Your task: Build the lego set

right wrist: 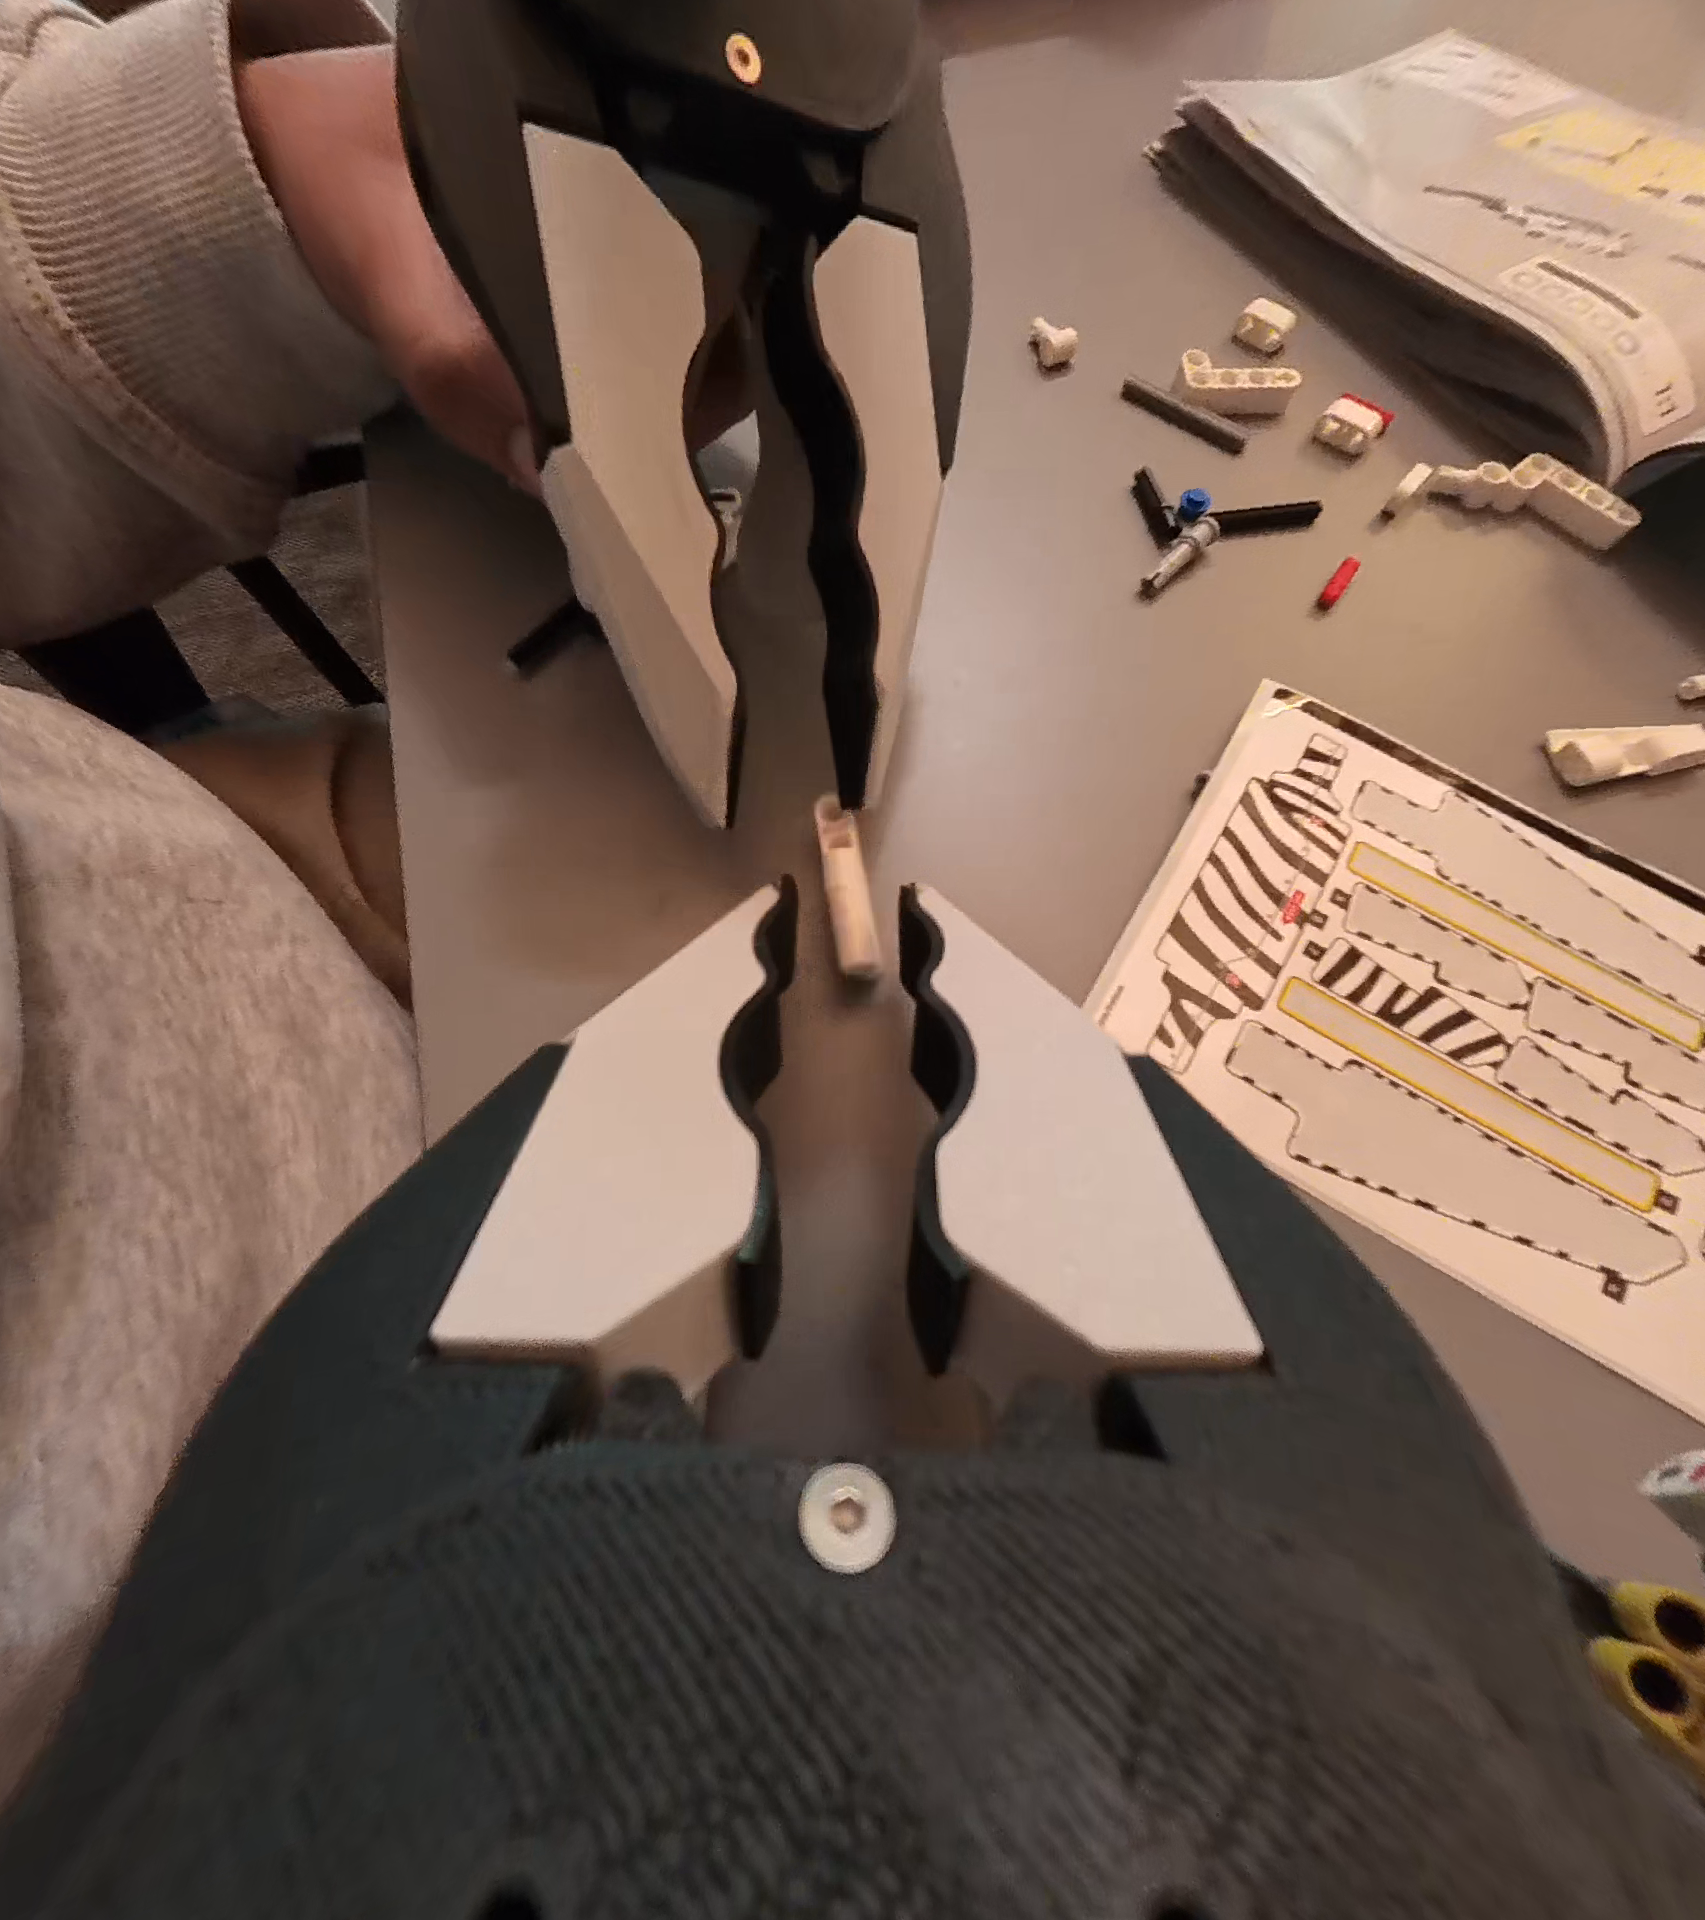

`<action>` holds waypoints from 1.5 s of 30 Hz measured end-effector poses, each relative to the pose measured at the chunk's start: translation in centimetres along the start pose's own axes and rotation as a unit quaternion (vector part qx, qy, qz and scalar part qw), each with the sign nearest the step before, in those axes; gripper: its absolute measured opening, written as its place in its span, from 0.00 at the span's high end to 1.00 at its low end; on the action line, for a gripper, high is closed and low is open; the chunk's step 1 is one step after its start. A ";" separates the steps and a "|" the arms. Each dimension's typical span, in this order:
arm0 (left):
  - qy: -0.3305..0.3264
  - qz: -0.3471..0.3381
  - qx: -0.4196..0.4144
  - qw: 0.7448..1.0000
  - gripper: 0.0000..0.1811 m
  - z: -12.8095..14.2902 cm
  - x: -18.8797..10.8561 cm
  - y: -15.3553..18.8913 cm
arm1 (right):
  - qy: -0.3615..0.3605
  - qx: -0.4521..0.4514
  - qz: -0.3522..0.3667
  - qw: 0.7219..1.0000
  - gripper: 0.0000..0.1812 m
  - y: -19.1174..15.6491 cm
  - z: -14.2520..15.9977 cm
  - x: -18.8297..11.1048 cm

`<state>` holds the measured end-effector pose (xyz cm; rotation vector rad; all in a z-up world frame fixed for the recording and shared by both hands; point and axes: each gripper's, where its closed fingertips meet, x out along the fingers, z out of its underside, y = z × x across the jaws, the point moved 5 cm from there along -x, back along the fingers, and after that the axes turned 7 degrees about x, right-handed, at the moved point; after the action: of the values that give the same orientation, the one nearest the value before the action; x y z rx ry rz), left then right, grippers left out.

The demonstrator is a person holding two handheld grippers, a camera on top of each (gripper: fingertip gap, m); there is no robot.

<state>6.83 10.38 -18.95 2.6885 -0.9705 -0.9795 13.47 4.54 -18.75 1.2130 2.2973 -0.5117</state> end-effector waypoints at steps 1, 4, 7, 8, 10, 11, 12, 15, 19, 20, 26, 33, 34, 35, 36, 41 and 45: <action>-0.006 -0.002 -0.002 1.000 0.87 0.0 0.2 -0.1 | -0.004 0.001 0.006 1.000 0.90 0.1 0.1 0.1; -0.024 -0.017 -0.002 1.000 0.86 -0.1 1.0 -0.4 | -0.011 -0.008 0.018 1.000 0.92 0.1 0.2 0.3; -0.030 -0.022 -0.002 0.999 0.86 -0.3 1.3 -0.6 | -0.018 0.000 0.011 1.000 0.93 0.2 0.3 0.4; -0.029 -0.020 -0.002 0.999 0.87 -0.3 1.4 -0.6 | -0.021 0.005 0.005 1.000 0.93 0.2 0.3 0.4; -0.023 -0.016 0.000 1.000 0.93 -0.5 1.4 -0.6 | -0.025 0.013 -0.007 1.000 0.94 0.2 0.3 0.5; -0.021 -0.013 0.001 1.000 0.96 -0.6 1.4 -0.6 | -0.025 0.015 -0.013 0.999 0.95 0.1 0.3 0.5; -0.020 -0.014 0.001 1.000 0.96 -0.6 1.4 -0.6 | -0.026 0.015 -0.017 0.999 0.97 0.1 0.3 0.5; -0.021 -0.011 -0.001 1.000 0.96 -0.6 1.4 -0.6 | -0.026 0.013 -0.016 0.999 0.97 0.0 0.4 0.5; -0.022 -0.013 0.001 1.000 0.97 -0.6 1.4 -0.6 | -0.026 0.010 -0.015 0.999 0.97 0.0 0.4 0.5; -0.022 -0.015 0.002 1.000 0.97 -0.6 1.4 -0.6 | -0.026 0.010 -0.015 0.999 0.97 0.0 0.4 0.5; -0.024 -0.025 0.006 0.999 0.97 -0.6 1.5 -0.7 | -0.026 -0.012 0.006 1.000 0.97 -0.1 0.4 0.5; -0.025 -0.042 0.015 0.999 0.97 -0.7 1.5 -0.6 | -0.025 -0.022 0.019 0.999 0.97 -0.1 0.4 0.5; -0.026 -0.049 0.022 0.998 0.97 -0.7 1.5 -0.6 | -0.025 -0.020 0.019 0.999 0.97 -0.1 0.4 0.5; -0.027 -0.055 0.028 0.998 0.97 -0.6 1.5 -0.5 | -0.025 -0.018 0.018 0.999 0.97 -0.1 0.4 0.5; -0.028 -0.063 0.033 0.997 0.97 -0.7 1.5 -0.5 | -0.025 -0.015 0.017 0.999 0.97 -0.1 0.4 0.5; -0.034 -0.121 0.073 0.989 0.96 -0.7 1.6 -0.1 | -0.025 -0.004 0.014 1.000 0.97 0.1 0.4 0.6; -0.037 -0.132 0.082 0.987 0.96 -0.7 1.7 -0.1 | -0.025 0.000 0.015 1.000 0.96 0.3 0.4 0.6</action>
<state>8.26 9.39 -19.37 2.9959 -0.7497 -1.0982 13.49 4.86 -19.40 1.2192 2.2336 -0.5249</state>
